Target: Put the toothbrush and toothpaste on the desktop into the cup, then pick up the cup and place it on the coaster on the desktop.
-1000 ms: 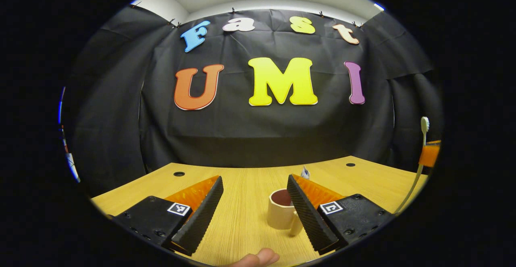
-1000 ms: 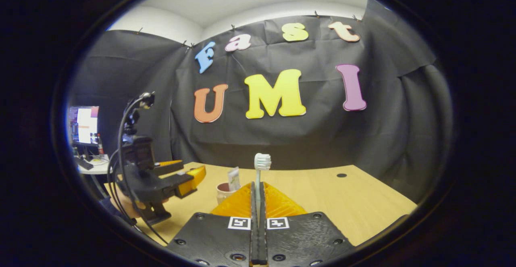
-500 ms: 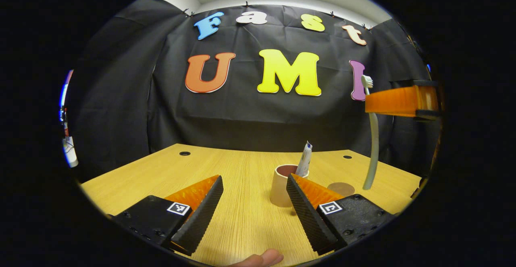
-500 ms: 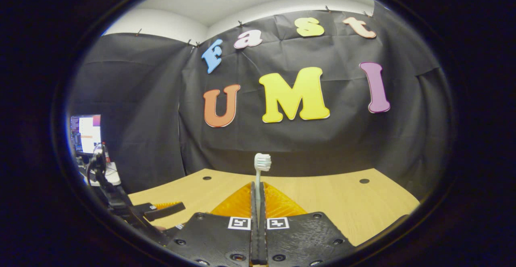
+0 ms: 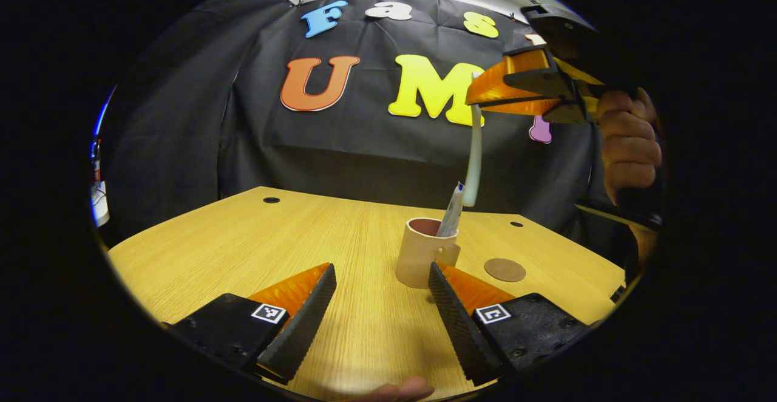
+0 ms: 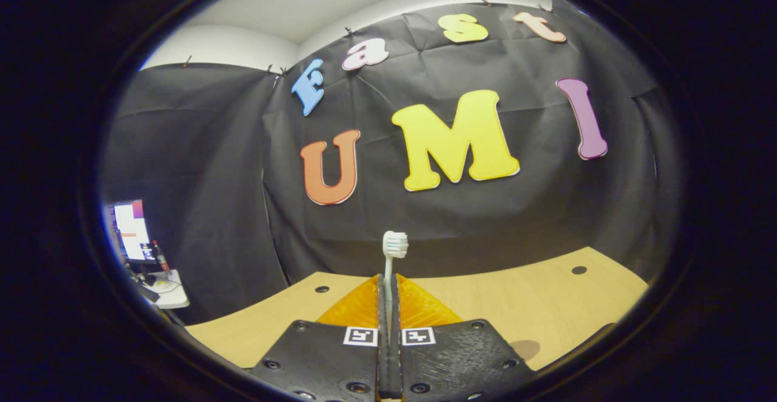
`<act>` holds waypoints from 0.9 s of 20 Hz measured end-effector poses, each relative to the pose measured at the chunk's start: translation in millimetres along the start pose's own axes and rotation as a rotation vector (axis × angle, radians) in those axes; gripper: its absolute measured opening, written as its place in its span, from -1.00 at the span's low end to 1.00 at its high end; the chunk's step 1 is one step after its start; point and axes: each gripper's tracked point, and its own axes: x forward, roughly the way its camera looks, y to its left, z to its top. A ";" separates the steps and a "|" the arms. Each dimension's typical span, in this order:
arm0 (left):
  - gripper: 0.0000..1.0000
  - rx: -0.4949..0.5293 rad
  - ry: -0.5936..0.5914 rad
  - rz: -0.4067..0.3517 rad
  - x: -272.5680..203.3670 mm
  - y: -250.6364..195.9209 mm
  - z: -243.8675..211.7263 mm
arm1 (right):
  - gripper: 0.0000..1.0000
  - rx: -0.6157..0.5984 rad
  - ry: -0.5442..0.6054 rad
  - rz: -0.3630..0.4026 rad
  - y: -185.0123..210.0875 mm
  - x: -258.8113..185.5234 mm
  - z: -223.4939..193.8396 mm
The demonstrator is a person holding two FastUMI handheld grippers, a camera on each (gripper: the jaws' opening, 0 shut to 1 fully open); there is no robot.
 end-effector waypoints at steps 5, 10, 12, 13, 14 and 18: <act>0.95 -0.003 0.002 0.014 -3.7 7.5 -3.3 | -1.00 -0.114 -0.013 -0.061 -4.5 44.1 -21.8; 0.94 -0.036 0.032 -0.017 -2.6 2.1 -13.3 | -0.99 -0.137 0.001 -0.090 -13.7 55.8 -42.9; 0.94 -0.028 0.030 -0.015 -3.9 3.3 -12.5 | -1.00 -0.141 -0.011 -0.098 -15.7 54.5 -43.5; 0.95 -0.026 0.027 -0.014 -4.3 4.0 -12.6 | -1.00 -0.145 -0.013 -0.099 -16.1 54.9 -45.6; 0.95 -0.026 0.025 -0.017 -4.4 2.8 -11.8 | -1.00 -0.150 -0.009 -0.083 -13.9 52.6 -49.3; 0.94 -0.018 0.024 -0.026 -5.2 -0.6 -10.9 | 0.17 -0.194 -0.043 -0.105 -23.2 38.7 -51.4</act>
